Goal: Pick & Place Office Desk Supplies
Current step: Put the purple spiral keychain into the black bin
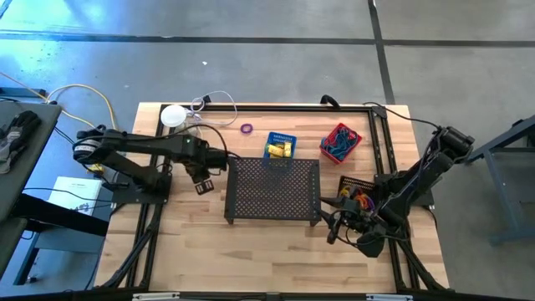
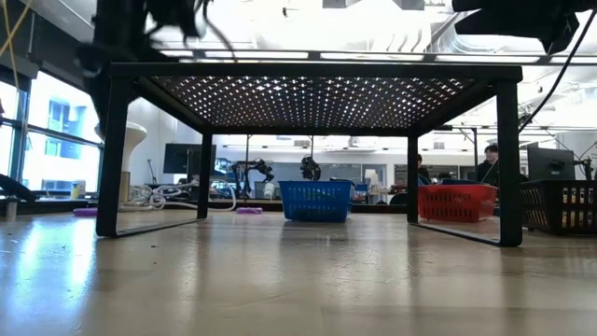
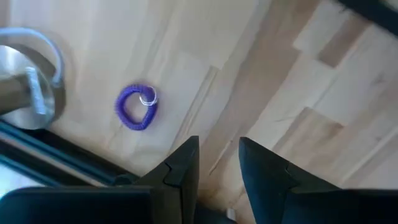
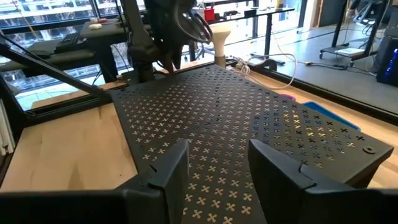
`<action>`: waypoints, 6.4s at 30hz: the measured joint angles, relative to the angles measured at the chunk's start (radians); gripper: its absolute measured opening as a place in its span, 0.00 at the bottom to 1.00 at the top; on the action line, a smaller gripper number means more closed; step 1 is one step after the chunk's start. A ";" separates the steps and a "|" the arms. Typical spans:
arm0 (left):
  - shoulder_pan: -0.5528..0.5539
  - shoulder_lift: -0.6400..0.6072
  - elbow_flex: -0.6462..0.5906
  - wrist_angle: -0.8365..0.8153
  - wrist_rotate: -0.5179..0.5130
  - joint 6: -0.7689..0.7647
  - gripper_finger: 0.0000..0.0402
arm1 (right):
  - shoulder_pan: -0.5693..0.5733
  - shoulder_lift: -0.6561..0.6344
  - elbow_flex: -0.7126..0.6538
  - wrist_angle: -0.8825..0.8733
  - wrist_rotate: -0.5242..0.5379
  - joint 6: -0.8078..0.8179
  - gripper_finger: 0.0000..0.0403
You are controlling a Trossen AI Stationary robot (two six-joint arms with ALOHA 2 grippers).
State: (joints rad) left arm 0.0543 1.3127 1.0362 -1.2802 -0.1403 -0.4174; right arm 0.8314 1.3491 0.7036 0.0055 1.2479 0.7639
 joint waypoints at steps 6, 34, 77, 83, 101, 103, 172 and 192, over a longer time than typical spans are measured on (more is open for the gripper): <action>0.021 -0.093 -0.171 0.191 0.101 0.062 0.26 | -0.005 0.000 0.000 0.000 -0.014 -0.007 0.38; 0.159 -0.205 -0.367 0.295 0.019 -0.091 0.26 | -0.062 0.000 0.000 -0.001 -0.104 -0.035 0.38; 0.293 0.048 -0.420 0.459 -0.071 -0.106 0.26 | -0.062 0.000 0.000 -0.002 -0.129 -0.061 0.38; 0.293 0.049 -0.421 0.457 -0.056 -0.106 0.26 | -0.062 0.000 0.000 -0.002 -0.151 -0.061 0.38; 0.267 0.044 -0.422 0.431 -0.031 -0.087 0.02 | -0.062 0.000 0.000 -0.002 -0.171 -0.061 0.38; 0.245 0.031 -0.419 0.402 -0.028 -0.089 0.01 | -0.062 0.000 0.000 -0.002 -0.181 -0.061 0.38; -0.546 0.303 -0.046 1.830 0.214 0.263 0.01 | -0.263 0.380 0.135 0.933 -1.117 -0.811 0.21; -0.613 0.303 -0.046 1.814 0.132 0.445 0.25 | -0.191 0.340 0.134 0.721 -1.103 -0.785 0.02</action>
State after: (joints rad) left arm -0.5588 1.6161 0.9897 0.5342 -0.0079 0.0277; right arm 0.6407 1.6888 0.8379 0.7261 0.1450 -0.0207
